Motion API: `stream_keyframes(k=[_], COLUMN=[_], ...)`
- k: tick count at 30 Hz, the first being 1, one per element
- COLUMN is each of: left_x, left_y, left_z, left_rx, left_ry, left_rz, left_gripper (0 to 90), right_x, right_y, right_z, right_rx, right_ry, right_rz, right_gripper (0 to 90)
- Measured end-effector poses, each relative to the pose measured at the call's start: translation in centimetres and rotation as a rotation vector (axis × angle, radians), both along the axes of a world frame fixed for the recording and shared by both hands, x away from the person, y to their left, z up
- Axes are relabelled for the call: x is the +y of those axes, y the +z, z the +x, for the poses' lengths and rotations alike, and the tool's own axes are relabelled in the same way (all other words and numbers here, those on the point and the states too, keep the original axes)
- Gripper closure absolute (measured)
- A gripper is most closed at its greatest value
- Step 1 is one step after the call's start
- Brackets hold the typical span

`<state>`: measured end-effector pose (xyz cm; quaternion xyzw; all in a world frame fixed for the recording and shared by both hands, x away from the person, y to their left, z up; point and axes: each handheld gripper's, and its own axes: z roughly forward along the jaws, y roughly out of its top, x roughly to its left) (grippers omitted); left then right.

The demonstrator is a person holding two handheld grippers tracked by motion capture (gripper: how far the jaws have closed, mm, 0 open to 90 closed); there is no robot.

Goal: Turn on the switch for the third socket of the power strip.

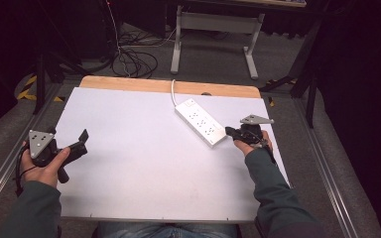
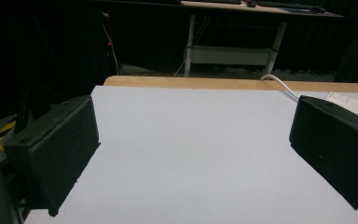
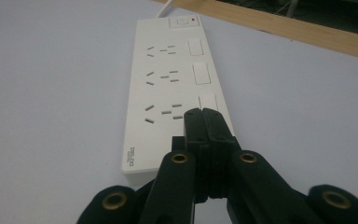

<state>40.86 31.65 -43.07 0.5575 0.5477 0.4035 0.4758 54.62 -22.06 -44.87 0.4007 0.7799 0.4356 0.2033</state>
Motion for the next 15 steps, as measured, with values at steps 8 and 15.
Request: stream_keyframes(k=[8,15], left_x=[0.06,0.11], left_y=[-0.01,-0.04], left_z=[-0.07,-0.13], left_rx=[0.002,0.004], left_ry=[0.001,0.002], left_rz=[0.001,0.003], left_gripper=[1.9,1.9], right_x=[0.12,0.24], right_y=[-0.04,-0.09], right_z=[0.21,0.49], right_rx=[0.004,0.005], right_ry=[-0.002,0.001], right_rz=[-0.003,-0.007], right_gripper=[90.0,90.0])
